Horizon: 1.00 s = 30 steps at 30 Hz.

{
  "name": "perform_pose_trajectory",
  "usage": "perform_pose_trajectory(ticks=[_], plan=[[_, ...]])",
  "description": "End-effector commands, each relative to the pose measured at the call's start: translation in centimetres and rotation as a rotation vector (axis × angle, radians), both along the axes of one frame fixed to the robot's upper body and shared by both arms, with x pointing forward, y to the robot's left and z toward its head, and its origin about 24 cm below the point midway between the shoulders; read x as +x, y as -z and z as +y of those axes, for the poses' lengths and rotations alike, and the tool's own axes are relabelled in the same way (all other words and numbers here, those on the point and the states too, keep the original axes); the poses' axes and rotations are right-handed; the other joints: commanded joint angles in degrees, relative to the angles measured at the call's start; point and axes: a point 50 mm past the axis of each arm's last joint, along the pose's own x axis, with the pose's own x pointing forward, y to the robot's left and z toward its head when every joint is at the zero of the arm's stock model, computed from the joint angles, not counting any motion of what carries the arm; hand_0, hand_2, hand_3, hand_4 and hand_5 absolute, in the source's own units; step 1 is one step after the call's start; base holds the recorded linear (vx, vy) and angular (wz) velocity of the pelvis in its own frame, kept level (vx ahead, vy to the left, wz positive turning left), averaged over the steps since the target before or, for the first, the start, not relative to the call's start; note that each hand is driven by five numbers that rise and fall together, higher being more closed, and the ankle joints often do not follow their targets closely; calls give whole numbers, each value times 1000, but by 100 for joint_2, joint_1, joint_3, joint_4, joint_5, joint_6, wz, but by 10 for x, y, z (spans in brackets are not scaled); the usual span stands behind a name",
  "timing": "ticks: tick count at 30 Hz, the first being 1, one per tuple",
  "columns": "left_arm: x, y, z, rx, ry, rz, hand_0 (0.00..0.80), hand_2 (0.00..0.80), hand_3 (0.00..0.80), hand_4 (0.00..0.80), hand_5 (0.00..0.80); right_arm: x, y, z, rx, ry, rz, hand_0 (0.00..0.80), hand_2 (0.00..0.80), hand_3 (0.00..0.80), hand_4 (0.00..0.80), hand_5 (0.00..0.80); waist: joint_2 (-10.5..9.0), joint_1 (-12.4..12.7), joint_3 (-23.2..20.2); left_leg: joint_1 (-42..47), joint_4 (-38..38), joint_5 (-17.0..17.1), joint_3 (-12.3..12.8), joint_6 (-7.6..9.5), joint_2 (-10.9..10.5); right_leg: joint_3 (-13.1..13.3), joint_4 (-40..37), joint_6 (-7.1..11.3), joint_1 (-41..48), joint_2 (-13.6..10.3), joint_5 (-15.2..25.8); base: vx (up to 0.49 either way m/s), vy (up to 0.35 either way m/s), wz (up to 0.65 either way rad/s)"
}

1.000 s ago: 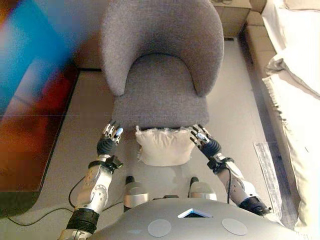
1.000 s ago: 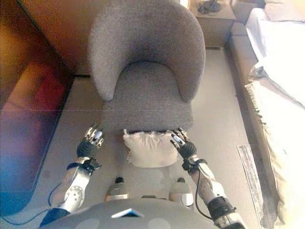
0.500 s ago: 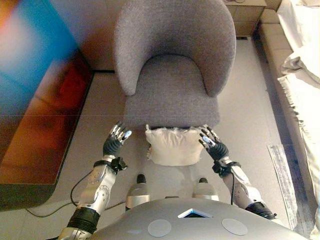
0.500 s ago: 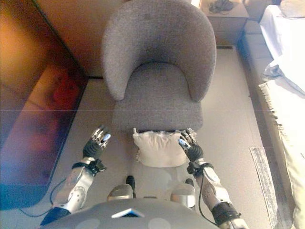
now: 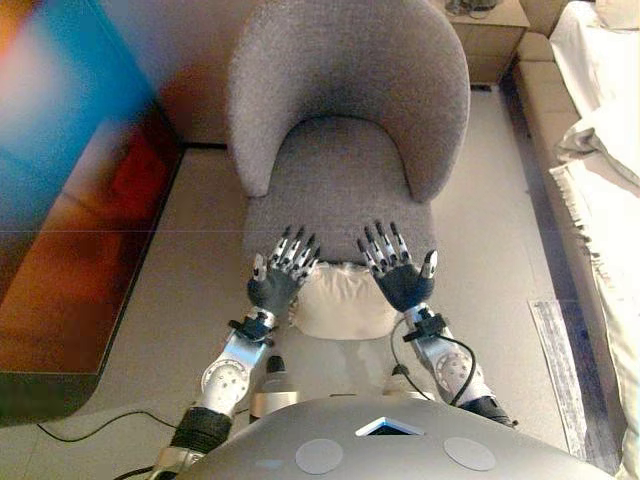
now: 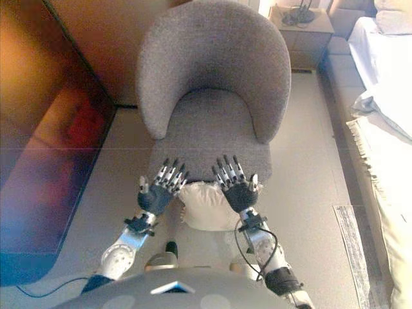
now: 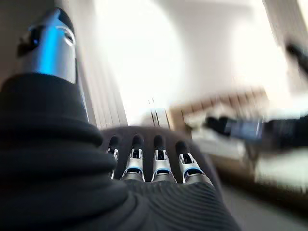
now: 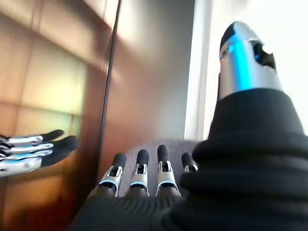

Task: Pick up the cushion and take it to the sofa

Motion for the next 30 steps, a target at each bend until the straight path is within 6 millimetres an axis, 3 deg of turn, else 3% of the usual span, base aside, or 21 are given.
perform_pose_trajectory(ticks=[1,5,14,16,18,20,25,30], plan=[[12,-16,16,-5,-51,-100,0,0,0,0,0,9,-21,-2,-27,0,-127,0,0,0,0,0,-21,42,9,-125,287,-27,131,342,82,-245,318,-281,-236,-33,254,0,0,0],[10,-13,24,10,-67,-79,0,0,0,0,0,2,-17,-6,-64,-21,-117,0,0,0,0,0,-57,58,-39,-108,229,3,137,339,76,-265,231,-298,-199,9,277,0,0,0],[11,-14,22,46,-52,-71,0,0,0,0,0,3,-16,-5,-68,-14,-105,0,0,0,0,0,-58,64,-28,-127,180,38,154,328,72,-298,206,-294,-234,27,309,0,0,0],[12,-11,27,177,-77,-48,0,0,0,0,0,2,-14,-6,-118,-14,-105,0,0,0,0,0,-52,61,-16,-140,187,36,145,330,64,-290,215,-293,-250,26,306,0,0,0],[13,-5,44,465,-147,18,0,0,0,0,0,3,-12,-12,-250,-1,-87,0,0,0,0,0,-48,69,2,-154,243,15,137,327,60,-283,227,-286,-248,21,301,15,13,0],[19,-5,65,820,-221,58,0,0,0,0,0,7,-10,-25,-549,47,-57,0,0,0,0,0,-60,73,18,-158,322,4,137,322,62,-278,241,-290,-242,4,310,61,26,0],[22,-4,81,942,-244,73,0,0,0,0,0,10,-7,-45,-761,97,-20,0,0,0,0,0,-127,12,159,-412,1038,-154,409,278,92,-307,385,-333,-278,-69,317,36,14,0],[34,-4,80,1033,-287,76,0,0,0,0,0,26,-3,-49,-916,121,20,0,0,0,0,0,-65,23,521,-828,1244,-201,214,361,13,-152,803,-281,-793,-213,314,-94,92,7]])
